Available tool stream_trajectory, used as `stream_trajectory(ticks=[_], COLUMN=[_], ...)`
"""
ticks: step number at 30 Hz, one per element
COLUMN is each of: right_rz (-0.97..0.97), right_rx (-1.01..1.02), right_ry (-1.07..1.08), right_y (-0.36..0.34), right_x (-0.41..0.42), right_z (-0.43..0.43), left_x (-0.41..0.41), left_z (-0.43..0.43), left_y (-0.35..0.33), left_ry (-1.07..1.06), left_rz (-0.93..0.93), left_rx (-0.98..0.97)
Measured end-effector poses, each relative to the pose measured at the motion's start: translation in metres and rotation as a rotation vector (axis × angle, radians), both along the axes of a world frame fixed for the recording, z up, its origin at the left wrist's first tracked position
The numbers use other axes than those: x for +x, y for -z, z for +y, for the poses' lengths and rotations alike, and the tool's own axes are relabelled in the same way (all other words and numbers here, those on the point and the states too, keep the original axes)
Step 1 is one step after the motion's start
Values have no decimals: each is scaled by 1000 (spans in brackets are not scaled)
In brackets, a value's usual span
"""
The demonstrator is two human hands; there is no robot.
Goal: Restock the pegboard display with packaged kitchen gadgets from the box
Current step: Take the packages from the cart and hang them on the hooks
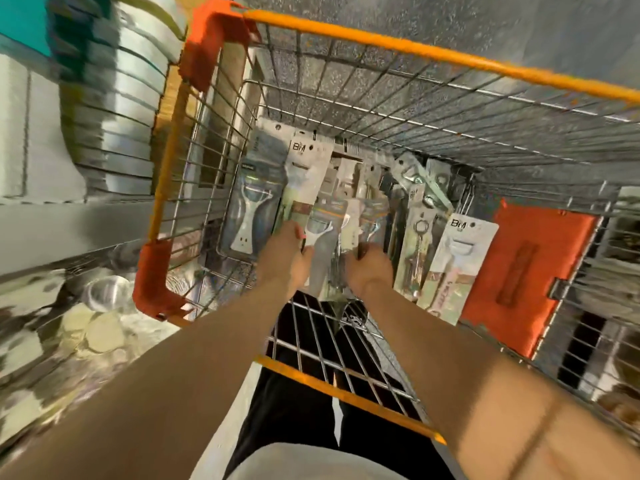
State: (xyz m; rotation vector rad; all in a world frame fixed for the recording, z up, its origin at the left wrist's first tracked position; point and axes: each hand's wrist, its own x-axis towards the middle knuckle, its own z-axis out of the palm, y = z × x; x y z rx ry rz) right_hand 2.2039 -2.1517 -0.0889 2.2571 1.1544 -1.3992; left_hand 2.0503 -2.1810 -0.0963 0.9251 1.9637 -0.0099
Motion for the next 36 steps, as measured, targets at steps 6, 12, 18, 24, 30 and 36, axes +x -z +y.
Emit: stream_trajectory(ticks=[6, 12, 18, 24, 30, 36], right_rz=[34, 122, 219, 262, 359, 396], right_rx=[13, 134, 158, 207, 212, 204], right_ry=[65, 206, 379, 338, 433, 437], right_y=[9, -1, -16, -23, -28, -26], right_x=[2, 11, 19, 21, 20, 6], right_z=[-3, -5, -7, -12, -11, -9], left_x=[10, 26, 32, 43, 41, 41], left_z=[1, 4, 7, 13, 29, 35], left_y=[-6, -17, -27, -34, -35, -23], left_ry=[49, -114, -200, -187, -361, -380], left_rz=[51, -42, -198, -258, -179, -240], left_rx=[66, 55, 61, 88, 62, -11])
